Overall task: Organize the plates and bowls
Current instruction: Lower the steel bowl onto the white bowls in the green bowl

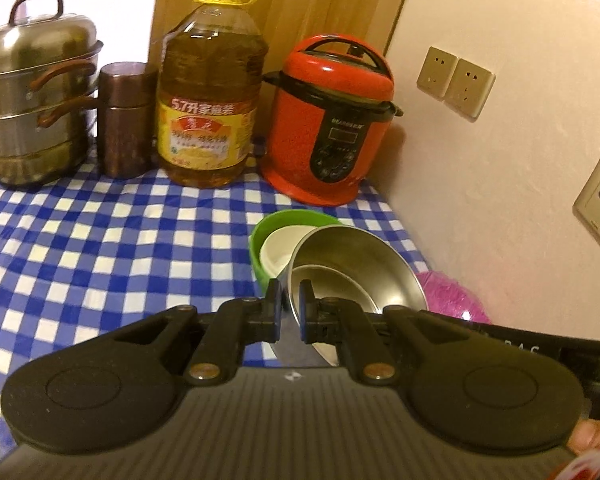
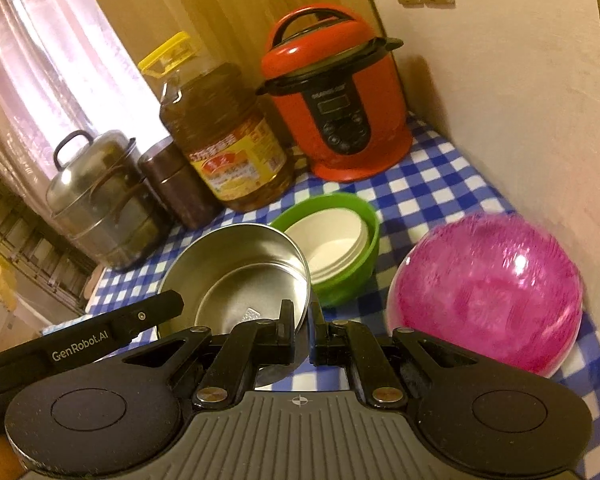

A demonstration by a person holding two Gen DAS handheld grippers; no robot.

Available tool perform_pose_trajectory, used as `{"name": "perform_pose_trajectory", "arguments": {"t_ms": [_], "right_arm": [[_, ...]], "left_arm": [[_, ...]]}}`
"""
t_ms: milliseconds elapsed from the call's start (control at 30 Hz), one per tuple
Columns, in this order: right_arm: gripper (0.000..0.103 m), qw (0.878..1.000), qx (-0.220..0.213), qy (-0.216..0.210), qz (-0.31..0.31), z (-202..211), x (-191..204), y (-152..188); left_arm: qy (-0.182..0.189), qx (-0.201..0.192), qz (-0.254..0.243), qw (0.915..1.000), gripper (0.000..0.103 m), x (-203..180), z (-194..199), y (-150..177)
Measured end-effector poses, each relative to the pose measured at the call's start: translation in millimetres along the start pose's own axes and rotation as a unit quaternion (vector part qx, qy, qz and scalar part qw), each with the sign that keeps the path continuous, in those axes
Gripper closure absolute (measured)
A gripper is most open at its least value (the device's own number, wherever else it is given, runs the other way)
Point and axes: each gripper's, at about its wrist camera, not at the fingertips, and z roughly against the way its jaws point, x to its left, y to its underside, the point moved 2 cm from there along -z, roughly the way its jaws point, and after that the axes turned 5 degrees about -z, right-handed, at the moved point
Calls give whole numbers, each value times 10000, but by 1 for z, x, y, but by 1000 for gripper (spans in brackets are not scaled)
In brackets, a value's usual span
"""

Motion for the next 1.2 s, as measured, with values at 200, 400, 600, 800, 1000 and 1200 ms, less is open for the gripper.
{"name": "perform_pose_trajectory", "arguments": {"t_ms": [200,400,600,800,1000,1200], "right_arm": [[97,9999,-49,81,83,-12,-7,-21],[97,9995,-122,178,225,-29,-13,-43],[97,9988,-126,245,406,-50,-14,-61],[97,9976,-80,315,619,-71,-14,-72],[97,9968,-10,317,738,-90,-17,-78],[97,9967,72,328,740,-106,-20,-82]], "left_arm": [[58,-39,-60,10000,96,-5,-24,-12],[144,-154,-48,9998,96,-6,-47,-28],[161,-237,80,9996,96,-1,-72,-39],[167,-187,179,9995,96,5,-96,-39],[186,-166,280,9993,96,13,-111,-38],[150,-118,308,9993,96,17,-123,-39]]}}
